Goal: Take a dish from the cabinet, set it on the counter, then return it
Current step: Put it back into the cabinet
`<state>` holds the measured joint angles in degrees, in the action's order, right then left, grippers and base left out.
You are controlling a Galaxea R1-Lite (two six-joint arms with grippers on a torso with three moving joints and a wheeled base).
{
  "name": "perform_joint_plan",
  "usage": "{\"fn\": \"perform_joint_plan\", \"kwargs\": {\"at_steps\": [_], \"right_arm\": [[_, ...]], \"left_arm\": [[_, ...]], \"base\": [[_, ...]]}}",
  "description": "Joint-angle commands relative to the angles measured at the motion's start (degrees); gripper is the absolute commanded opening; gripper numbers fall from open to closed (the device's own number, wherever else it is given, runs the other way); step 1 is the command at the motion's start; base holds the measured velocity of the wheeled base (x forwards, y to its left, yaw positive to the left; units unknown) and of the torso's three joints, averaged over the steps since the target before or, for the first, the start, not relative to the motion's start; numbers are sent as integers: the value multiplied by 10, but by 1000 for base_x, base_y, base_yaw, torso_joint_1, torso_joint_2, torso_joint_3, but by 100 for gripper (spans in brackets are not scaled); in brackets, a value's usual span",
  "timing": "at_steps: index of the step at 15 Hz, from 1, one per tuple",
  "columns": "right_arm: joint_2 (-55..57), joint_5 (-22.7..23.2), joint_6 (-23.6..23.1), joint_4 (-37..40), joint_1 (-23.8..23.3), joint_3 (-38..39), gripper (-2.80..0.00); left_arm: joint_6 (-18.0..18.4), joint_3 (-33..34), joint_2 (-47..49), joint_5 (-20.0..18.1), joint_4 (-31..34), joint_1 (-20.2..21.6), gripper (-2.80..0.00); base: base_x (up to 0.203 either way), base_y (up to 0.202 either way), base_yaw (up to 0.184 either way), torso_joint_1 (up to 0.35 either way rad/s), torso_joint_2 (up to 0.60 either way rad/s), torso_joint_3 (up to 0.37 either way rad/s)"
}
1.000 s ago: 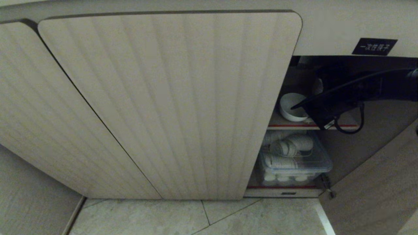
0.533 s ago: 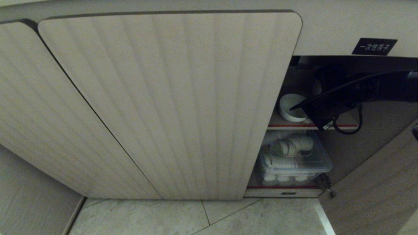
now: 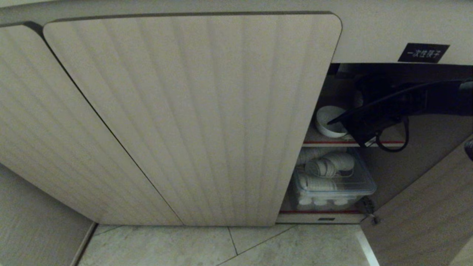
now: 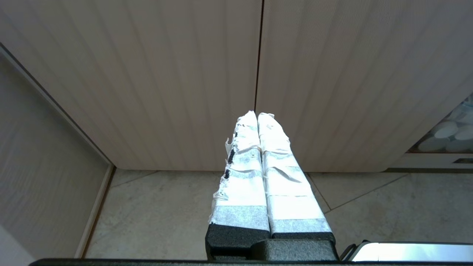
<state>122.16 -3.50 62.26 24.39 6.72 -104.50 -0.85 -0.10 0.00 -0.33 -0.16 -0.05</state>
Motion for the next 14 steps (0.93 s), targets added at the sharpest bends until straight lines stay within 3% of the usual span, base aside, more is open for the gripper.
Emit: {"fn": "perform_joint_plan", "kwargs": {"at_steps": [1, 14], "right_arm": [[2, 0, 4, 1, 1, -3, 0], [-2, -6, 1, -6, 1, -2, 0]], "left_arm": [[0, 0, 0, 0, 0, 0, -280], [0, 0, 0, 0, 0, 0, -280]], "base": [[0, 0, 0, 0, 0, 0], [0, 0, 0, 0, 0, 0]]}}
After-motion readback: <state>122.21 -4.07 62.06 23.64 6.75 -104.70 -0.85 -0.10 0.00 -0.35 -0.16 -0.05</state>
